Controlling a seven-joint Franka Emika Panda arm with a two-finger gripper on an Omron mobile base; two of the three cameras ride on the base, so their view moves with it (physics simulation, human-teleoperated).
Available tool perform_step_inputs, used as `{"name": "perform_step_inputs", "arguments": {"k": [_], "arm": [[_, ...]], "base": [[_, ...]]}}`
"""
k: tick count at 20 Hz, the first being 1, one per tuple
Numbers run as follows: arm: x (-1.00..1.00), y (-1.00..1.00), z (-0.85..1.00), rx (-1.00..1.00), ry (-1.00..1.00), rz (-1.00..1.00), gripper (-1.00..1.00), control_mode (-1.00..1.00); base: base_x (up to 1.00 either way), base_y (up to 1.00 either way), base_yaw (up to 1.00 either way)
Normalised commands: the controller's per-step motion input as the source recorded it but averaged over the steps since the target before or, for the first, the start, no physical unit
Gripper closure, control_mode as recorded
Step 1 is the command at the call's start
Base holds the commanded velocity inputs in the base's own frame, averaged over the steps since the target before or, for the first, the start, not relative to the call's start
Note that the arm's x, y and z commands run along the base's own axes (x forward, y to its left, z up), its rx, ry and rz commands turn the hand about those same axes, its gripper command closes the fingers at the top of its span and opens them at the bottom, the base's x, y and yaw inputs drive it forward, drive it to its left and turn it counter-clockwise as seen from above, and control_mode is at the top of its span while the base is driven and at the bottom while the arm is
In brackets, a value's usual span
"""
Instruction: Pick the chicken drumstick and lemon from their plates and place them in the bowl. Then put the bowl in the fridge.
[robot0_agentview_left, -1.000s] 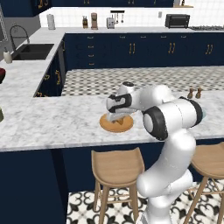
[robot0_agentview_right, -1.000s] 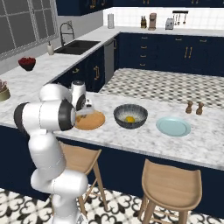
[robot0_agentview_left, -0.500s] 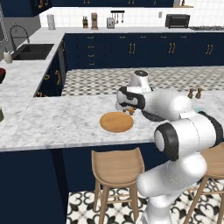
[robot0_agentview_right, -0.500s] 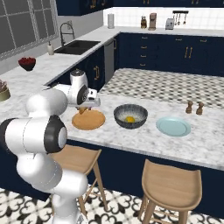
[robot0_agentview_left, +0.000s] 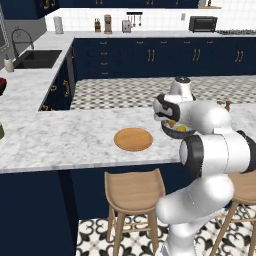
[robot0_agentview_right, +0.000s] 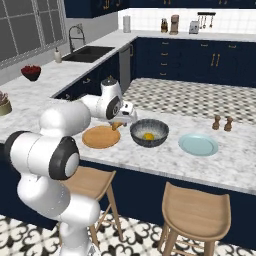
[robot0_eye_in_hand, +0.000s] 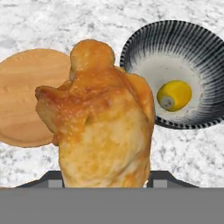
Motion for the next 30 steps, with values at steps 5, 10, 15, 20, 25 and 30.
{"name": "perform_step_inputs", "arguments": {"k": [5,10,15,20,25,30], "arm": [[0.43,-0.94,0.00,0.08,0.05,-0.07,1.00,-1.00],[0.55,-0.54,-0.06,0.08,0.05,-0.02,1.00,-1.00],[0.75,-0.13,-0.42,0.04,0.04,0.00,1.00,-1.00],[0.12,0.00,-0.58,0.00,0.11,0.00,1.00,-1.00],[0.26,0.00,-0.49,0.00,0.07,0.00,1.00,-1.00],[0.18,-0.01,-0.35,0.00,0.00,0.00,-1.00,-1.00]], "base": [[0.00,0.00,0.00],[0.00,0.00,0.00],[0.00,0.00,0.00],[0.00,0.00,0.00],[0.00,0.00,0.00],[0.00,0.00,0.00]]}}
